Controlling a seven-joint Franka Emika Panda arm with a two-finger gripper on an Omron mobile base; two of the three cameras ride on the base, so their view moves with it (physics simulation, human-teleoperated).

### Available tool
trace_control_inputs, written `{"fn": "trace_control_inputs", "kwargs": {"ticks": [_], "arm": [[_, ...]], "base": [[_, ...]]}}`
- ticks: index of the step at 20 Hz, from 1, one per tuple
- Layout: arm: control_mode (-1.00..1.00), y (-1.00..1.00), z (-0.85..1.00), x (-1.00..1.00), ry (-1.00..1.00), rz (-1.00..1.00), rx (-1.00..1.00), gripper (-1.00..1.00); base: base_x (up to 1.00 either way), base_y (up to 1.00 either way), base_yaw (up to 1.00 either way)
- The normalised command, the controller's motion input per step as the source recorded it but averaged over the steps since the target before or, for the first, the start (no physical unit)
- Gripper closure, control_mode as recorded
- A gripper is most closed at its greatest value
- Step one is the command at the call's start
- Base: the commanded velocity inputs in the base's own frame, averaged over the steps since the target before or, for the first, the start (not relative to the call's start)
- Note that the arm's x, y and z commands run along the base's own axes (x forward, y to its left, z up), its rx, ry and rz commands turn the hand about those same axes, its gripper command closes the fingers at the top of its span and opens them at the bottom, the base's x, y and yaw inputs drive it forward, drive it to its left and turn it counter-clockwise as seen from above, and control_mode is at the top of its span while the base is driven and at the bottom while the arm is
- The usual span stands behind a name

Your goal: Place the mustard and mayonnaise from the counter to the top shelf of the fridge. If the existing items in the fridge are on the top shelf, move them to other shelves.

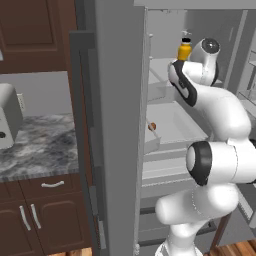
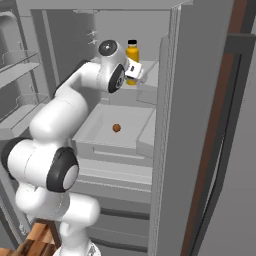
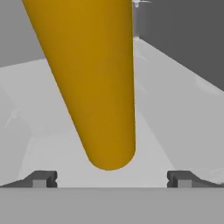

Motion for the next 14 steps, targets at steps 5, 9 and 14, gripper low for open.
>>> {"fn": "trace_control_inputs", "kwargs": {"ticks": [5,9,14], "arm": [[-1.0,-0.02,-0.08,0.4,-0.01,0.0,0.0,-1.0],[-1.0,-0.04,-0.08,0.31,-0.06,0.0,0.0,-1.0],[-1.0,0.0,-0.07,0.18,-0.07,0.0,0.0,-1.0]], "base": [[0.0,0.0,0.0],[0.0,0.0,0.0],[0.0,0.0,0.0]]}}
